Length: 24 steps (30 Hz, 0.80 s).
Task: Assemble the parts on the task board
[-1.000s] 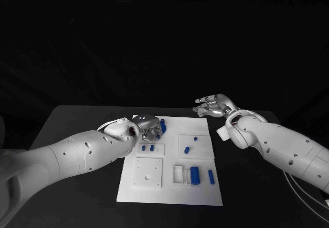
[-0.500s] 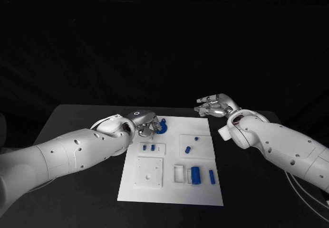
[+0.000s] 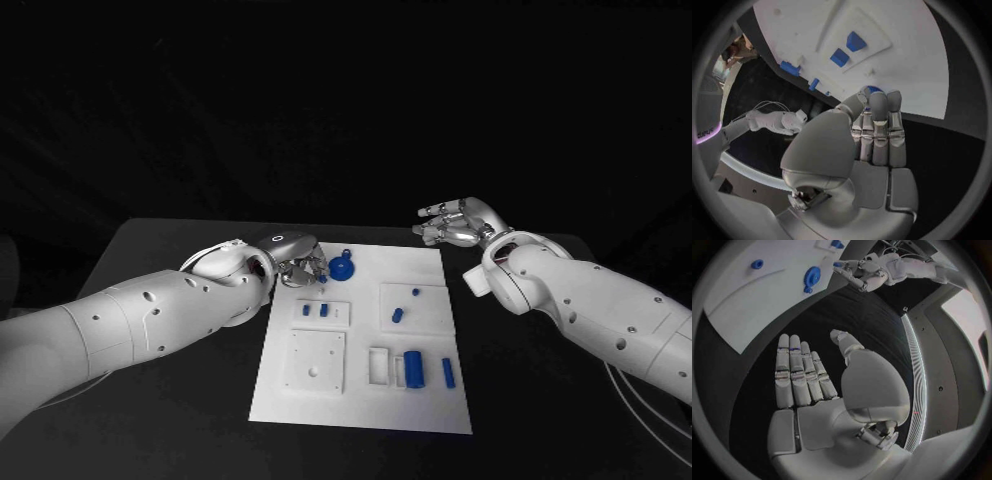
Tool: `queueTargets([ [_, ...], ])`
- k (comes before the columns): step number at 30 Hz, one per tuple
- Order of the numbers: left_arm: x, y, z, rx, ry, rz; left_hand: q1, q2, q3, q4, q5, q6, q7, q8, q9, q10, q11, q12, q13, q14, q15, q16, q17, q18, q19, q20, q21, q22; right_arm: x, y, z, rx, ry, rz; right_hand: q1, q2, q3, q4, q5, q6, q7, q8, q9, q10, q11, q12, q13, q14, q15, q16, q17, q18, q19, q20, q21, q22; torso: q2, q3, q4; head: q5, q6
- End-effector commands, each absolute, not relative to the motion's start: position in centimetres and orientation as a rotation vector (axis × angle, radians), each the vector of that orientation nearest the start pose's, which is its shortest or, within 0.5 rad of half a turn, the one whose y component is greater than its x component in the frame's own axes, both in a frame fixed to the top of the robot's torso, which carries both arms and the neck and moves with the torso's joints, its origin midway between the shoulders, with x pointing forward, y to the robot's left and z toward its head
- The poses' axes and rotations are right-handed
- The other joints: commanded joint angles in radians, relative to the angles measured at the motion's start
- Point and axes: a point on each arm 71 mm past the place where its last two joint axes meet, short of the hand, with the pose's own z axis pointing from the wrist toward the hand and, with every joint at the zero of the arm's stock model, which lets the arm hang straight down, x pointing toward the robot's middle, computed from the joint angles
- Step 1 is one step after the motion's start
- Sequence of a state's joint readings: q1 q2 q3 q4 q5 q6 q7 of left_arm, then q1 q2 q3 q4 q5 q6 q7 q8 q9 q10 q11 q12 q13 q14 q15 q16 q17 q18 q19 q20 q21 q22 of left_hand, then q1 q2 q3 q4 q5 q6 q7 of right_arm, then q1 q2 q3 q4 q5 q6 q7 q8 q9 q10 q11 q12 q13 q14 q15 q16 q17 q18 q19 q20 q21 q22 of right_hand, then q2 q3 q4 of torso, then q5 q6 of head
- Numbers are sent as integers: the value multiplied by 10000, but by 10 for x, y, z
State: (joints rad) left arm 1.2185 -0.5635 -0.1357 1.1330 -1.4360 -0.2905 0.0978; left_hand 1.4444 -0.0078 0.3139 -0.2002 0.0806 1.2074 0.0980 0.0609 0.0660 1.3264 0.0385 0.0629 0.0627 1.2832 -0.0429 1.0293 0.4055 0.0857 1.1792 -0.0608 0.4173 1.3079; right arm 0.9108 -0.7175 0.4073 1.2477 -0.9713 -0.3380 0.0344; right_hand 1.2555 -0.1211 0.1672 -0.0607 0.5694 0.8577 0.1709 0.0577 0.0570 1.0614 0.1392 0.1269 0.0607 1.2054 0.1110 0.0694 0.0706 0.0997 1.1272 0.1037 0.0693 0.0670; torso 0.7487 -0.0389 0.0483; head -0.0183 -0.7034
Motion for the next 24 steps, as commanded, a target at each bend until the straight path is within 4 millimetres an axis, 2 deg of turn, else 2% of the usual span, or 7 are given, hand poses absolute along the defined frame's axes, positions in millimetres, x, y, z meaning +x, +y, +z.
queueTargets([
  [1,536,160,-228,3123,17320,-6757,-68,-9,-12,33,17,46,-15,25,7,-78,14,-32,-8,-4,14,17,-5,147,-85,-7,13,212,533,-251,-204,6385,15220,9551,-99,18,-47,-3,67,-2,22,-7,4,-50,13,-7,-11,-83,13,23,-16,80,-69,35,-21,-9,3,1,-22,28,16],
  [7,536,163,-230,3136,17521,-6663,-96,-1,-19,65,9,41,-11,24,7,-92,15,-33,-9,-11,18,5,-10,143,-95,0,14,209,533,-251,-204,6378,15238,9561,-95,37,-28,-8,67,29,20,-5,5,-45,12,-4,-11,-79,12,26,-16,83,-61,31,-17,-8,8,-1,-21,66,25],
  [24,537,165,-236,3194,17890,-6467,-76,-2,-19,92,-5,25,-8,22,6,-114,21,-33,-9,-27,23,-22,-17,138,-114,3,-3,207,533,-251,-204,6380,15250,9562,-109,39,-32,-11,71,36,18,-6,5,-42,10,-6,-11,-74,11,25,-16,81,-62,31,-21,-9,6,-7,-19,51,-31],
])
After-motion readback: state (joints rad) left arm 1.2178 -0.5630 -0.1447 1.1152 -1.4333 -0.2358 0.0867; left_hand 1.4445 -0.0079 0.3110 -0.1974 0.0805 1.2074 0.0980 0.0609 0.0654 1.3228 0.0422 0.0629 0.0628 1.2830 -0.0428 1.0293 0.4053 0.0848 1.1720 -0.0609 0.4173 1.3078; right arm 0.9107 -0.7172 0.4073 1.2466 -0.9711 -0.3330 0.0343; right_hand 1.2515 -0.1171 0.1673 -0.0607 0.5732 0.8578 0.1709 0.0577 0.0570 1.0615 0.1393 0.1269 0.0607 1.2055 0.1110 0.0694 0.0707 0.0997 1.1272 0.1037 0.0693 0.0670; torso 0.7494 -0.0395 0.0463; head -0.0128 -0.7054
